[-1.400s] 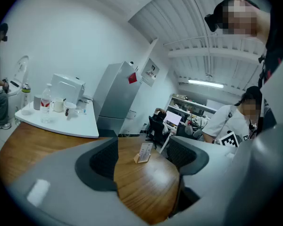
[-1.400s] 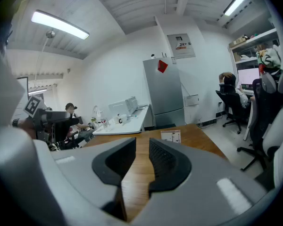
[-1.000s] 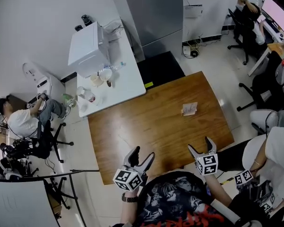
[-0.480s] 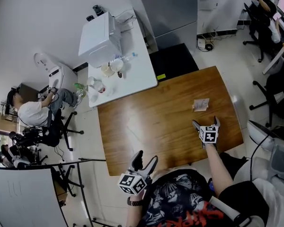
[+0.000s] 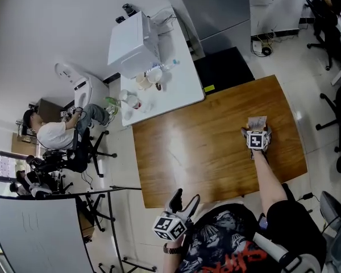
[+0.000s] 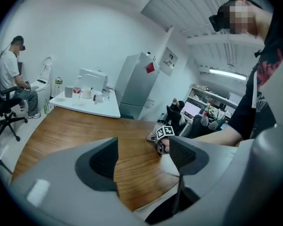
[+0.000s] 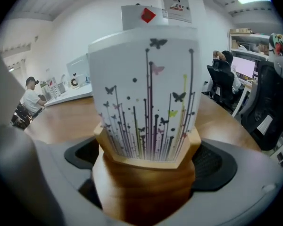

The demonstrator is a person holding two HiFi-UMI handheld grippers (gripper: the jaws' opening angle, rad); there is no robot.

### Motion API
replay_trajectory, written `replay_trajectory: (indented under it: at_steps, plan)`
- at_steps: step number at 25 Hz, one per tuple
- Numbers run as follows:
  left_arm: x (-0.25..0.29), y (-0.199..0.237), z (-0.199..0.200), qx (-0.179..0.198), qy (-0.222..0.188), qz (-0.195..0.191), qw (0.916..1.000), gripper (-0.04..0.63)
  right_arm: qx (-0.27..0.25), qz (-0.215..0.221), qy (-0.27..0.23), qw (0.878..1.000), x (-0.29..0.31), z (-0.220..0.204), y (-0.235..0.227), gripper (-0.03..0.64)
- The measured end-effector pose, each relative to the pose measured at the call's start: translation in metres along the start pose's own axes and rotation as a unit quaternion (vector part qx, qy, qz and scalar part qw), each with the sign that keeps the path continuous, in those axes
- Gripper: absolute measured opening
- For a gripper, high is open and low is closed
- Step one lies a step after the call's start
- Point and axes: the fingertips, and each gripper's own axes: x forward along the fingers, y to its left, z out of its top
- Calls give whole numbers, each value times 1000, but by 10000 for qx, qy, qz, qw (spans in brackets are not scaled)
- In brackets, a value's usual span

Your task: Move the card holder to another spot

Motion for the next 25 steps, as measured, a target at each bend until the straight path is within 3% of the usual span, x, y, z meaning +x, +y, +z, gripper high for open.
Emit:
replay_trajectory:
  at_steps: [4,10,16,25]
  plan:
    - [-4,1,-6,61,39,-24,10000,345,-190,69,29,9998,12,3,5,557]
    - [1,10,-5,113,20,-358,9993,345,-364,77,184,9991,-26,-43,28,549]
    - [5,23,16,94,-350,-640,9973,347,-170,19,-275,9995,-128,-55,51,548]
    - [6,21,50,174,-911,-1328,9868,345,-13,-137,-1195,9927,-282,4,58,548]
